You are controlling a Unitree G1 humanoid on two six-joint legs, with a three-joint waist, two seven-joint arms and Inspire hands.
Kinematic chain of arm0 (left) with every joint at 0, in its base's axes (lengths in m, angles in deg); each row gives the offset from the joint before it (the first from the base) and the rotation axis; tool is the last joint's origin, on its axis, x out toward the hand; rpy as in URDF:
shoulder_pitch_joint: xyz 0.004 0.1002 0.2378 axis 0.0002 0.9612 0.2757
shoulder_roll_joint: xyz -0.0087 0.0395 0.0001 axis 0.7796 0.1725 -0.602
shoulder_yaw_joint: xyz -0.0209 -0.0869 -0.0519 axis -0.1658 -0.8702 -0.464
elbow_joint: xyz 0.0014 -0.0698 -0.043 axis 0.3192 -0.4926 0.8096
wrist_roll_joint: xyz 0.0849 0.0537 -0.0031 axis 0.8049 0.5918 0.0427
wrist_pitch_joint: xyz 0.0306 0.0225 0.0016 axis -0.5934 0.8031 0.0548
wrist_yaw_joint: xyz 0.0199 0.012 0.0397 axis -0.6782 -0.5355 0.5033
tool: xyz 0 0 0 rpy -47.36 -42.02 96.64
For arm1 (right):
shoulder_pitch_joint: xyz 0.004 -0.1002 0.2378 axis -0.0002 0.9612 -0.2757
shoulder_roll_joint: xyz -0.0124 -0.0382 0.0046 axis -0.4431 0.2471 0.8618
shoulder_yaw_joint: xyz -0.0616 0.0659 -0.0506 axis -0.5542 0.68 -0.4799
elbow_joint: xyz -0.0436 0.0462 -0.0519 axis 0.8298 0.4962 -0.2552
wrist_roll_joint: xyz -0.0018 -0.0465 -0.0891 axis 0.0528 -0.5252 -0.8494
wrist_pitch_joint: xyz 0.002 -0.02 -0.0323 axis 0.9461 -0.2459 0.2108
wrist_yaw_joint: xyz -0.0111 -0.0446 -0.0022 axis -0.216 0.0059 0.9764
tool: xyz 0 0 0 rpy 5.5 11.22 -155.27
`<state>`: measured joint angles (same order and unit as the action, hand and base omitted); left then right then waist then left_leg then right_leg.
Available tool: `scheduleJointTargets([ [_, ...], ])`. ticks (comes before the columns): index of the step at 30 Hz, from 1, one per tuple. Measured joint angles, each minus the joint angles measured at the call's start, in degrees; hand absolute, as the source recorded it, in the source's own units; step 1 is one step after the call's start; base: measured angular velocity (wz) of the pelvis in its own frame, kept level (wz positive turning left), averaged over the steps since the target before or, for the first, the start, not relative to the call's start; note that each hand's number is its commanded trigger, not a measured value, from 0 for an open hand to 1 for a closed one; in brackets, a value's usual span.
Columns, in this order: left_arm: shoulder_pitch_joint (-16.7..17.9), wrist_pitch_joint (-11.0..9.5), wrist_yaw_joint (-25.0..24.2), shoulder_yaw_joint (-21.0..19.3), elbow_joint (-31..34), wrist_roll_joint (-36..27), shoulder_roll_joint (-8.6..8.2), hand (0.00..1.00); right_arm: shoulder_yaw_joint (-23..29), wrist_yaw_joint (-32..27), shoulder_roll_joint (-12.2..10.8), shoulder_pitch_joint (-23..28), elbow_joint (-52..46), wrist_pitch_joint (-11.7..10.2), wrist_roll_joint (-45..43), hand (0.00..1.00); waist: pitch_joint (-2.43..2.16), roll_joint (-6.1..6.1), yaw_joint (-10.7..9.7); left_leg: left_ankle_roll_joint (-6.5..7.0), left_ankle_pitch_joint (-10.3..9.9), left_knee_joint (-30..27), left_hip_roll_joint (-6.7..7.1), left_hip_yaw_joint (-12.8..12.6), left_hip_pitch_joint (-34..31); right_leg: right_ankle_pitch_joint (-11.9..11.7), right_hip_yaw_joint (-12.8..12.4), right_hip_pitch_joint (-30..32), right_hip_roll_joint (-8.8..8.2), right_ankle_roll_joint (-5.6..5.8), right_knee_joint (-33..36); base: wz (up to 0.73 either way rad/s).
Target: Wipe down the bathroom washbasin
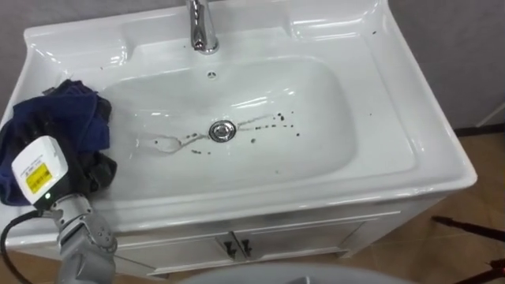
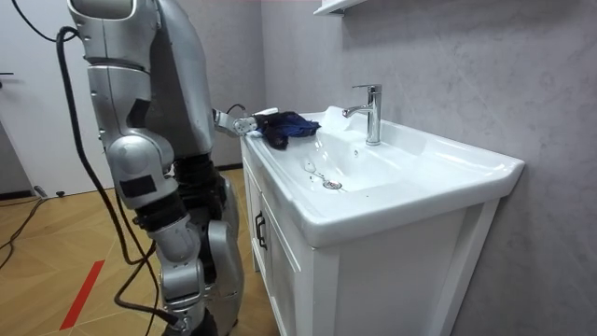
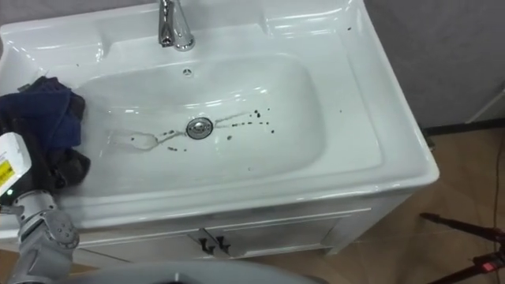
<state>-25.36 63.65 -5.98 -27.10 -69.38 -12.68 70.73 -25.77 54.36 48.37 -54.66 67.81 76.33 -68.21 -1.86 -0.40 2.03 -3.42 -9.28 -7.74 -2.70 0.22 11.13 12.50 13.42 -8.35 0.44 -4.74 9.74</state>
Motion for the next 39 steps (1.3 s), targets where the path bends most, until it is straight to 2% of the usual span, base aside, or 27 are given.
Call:
scheduleJointTargets([
  [5, 0.0, 0.0, 0.6, -1.2, -2.0, -0.1, 1.18, 1.0, 1.5, 1.2, 0.0, 0.5, -0.6, 0.4, -0.4, 0.0, -0.07, 0.1, -0.2, -0.04, 0.0, 0.0, -0.79, 0.0, 0.9, 0.6, -0.8, -0.6, 0.8, -1.07, 0.0, -0.09],
  [10, 0.0, 0.0, 4.7, -3.4, -2.8, 0.0, 0.76, 1.0, 1.7, 1.1, 0.0, 1.2, -0.5, 2.3, -0.6, 0.0, -0.14, 0.19, -0.2, -0.18, 0.0, 0.4, -1.57, -0.2, 1.2, 0.9, -1.0, -0.7, 1.6, -1.89, 0.1, -0.01],
  [12, 0.0, 0.0, 5.3, -4.2, -3.2, 0.0, 0.68, 1.0, 1.8, 1.1, 0.0, 1.2, -0.5, 2.4, -0.6, 0.0, -0.14, 0.19, -0.2, -0.35, 0.2, 0.4, -1.72, -0.2, 1.2, 1.0, -1.0, -0.8, 1.76, -2.16, 0.1, -0.02],
  [14, 0.0, 0.0, 5.4, -4.8, -3.8, 0.0, 0.69, 1.0, 1.7, 1.1, 0.0, 1.1, -0.5, 2.4, -0.6, 0.0, -0.16, 0.15, -0.2, -1.08, 0.6, 0.4, -1.73, -0.5, 1.2, 1.1, -1.0, -0.8, 1.76, -2.42, 0.1, 0.0],
  [17, 0.0, 0.0, 5.6, -5.3, -3.9, 0.0, 0.73, 1.0, 1.7, 1.1, 0.0, 1.1, -0.6, 2.4, -0.4, 0.0, -0.18, 0.1, -0.2, -1.4, 0.8, 0.4, -1.7, -1.7, 1.2, 1.2, -1.0, -0.9, 1.81, -2.66, 0.1, 0.0],
  [33, -0.3, 0.0, 7.8, -6.7, -4.3, -0.5, -0.96, 1.0, 1.7, 2.3, -0.1, 0.3, -0.9, 1.7, -0.4, 0.0, -0.17, -0.07, -0.4, -1.36, 0.9, 1.0, -1.64, -2.7, 1.2, 1.3, -1.2, -0.7, 1.81, -2.8, 0.2, 0.01],
  [36, -0.7, 0.0, 7.7, -6.5, -3.9, -2.9, -1.13, 1.0, 1.4, 2.0, -0.1, 0.0, -0.8, 1.3, 0.4, 0.0, -0.15, -0.11, -0.7, -1.36, 0.9, 1.0, -1.66, -3.5, 0.9, 1.3, -0.7, -0.6, 1.75, -2.79, 0.1, 0.11],
  [39, -0.8, 0.0, 7.3, -6.4, -2.9, -7.1, -1.06, 1.0, 0.8, 1.0, -0.1, 0.0, -0.9, -0.4, 2.8, 0.0, -0.11, -0.33, -1.0, -1.35, 0.8, 1.0, -1.66, -3.3, 0.5, 1.3, -0.3, -0.7, 1.65, -2.79, 0.1, 0.1],
])
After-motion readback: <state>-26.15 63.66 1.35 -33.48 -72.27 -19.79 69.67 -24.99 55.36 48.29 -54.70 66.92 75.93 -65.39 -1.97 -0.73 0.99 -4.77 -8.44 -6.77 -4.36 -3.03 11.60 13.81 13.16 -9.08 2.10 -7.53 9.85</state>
